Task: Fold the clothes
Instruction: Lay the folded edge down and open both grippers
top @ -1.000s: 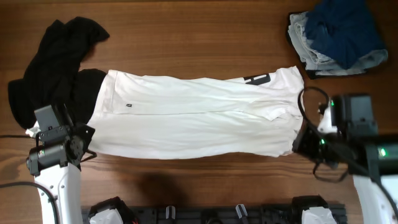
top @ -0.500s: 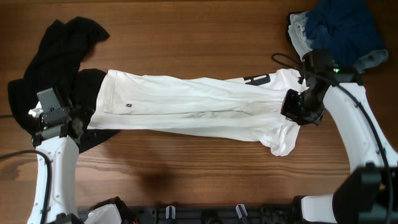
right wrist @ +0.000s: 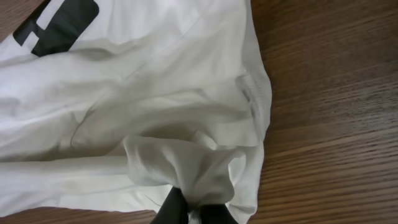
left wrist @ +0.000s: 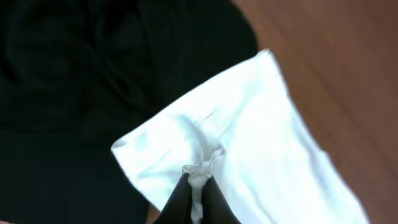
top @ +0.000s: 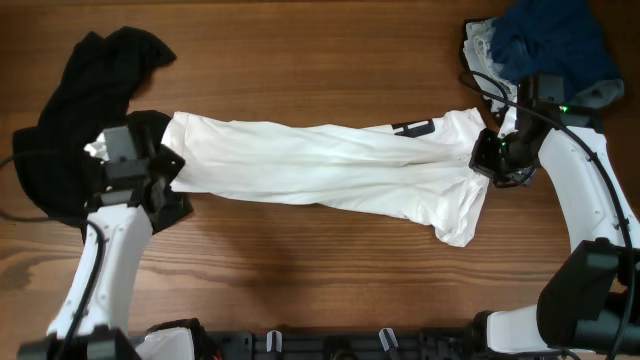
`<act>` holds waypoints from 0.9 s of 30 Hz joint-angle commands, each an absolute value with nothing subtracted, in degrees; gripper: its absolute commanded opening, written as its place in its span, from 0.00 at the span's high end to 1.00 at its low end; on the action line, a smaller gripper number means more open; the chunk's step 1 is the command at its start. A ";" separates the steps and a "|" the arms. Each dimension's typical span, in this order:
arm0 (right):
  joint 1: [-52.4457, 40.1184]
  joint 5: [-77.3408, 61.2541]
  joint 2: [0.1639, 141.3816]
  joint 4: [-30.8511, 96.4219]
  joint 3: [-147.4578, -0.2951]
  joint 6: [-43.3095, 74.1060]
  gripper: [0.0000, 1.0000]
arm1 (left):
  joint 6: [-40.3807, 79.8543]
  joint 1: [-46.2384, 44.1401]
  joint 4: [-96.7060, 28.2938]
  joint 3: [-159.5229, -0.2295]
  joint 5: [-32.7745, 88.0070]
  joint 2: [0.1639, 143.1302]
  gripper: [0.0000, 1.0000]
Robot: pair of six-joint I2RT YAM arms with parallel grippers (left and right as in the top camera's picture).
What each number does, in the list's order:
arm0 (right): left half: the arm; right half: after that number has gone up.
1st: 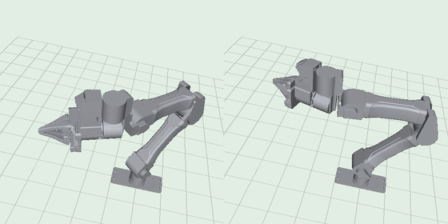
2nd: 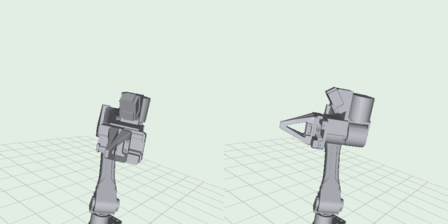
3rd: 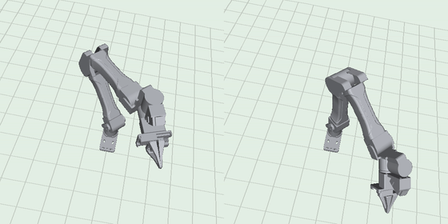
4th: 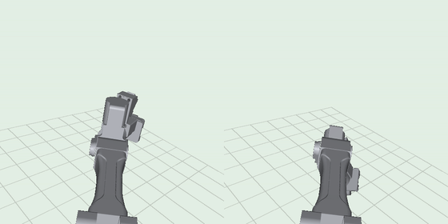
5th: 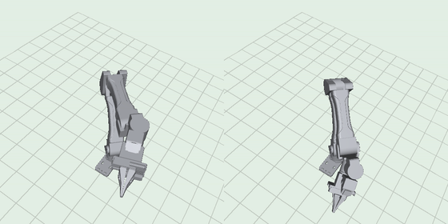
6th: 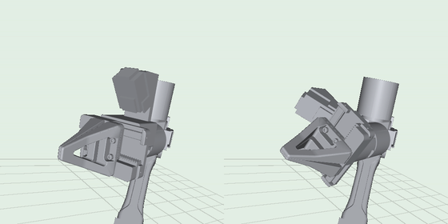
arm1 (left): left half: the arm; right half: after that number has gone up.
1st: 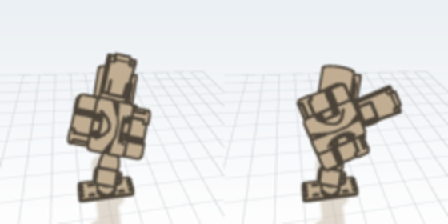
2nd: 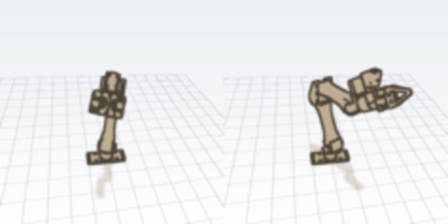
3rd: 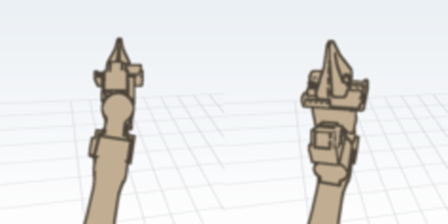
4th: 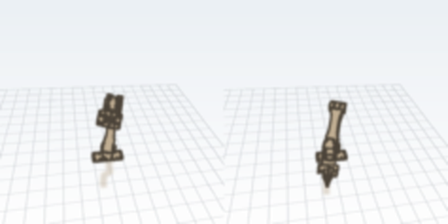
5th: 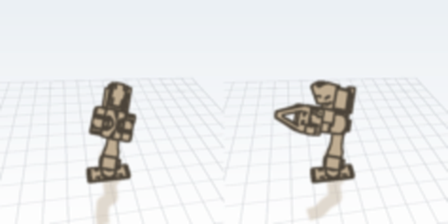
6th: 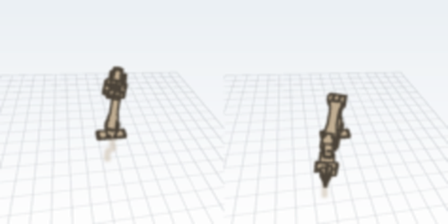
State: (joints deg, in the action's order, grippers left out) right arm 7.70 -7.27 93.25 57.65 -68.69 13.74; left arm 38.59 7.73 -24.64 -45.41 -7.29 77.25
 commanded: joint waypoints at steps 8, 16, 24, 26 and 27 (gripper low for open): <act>7.75 -6.81 101.73 52.80 -68.51 12.08 0.96 | 37.74 7.51 -18.41 -46.30 -11.03 88.51 0.96; 8.32 -5.76 103.79 52.16 -68.51 12.03 0.96 | 37.63 7.51 -16.93 -48.62 -11.03 87.81 0.96; 8.49 -5.78 103.79 51.57 -68.51 12.03 0.96 | 36.23 7.51 -14.22 -49.95 -12.10 87.77 0.96; 8.49 -5.78 103.79 51.29 -68.51 12.03 0.96 | 36.21 7.51 -14.02 -49.95 -12.12 87.77 0.96; 8.49 -5.78 103.79 51.09 -68.51 12.03 0.96 | 36.21 7.51 -13.93 -49.95 -12.10 87.94 0.96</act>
State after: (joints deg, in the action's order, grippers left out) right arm 8.10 -7.01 102.91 51.68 -68.69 13.10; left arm 37.50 7.60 -14.48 -48.95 -10.39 88.27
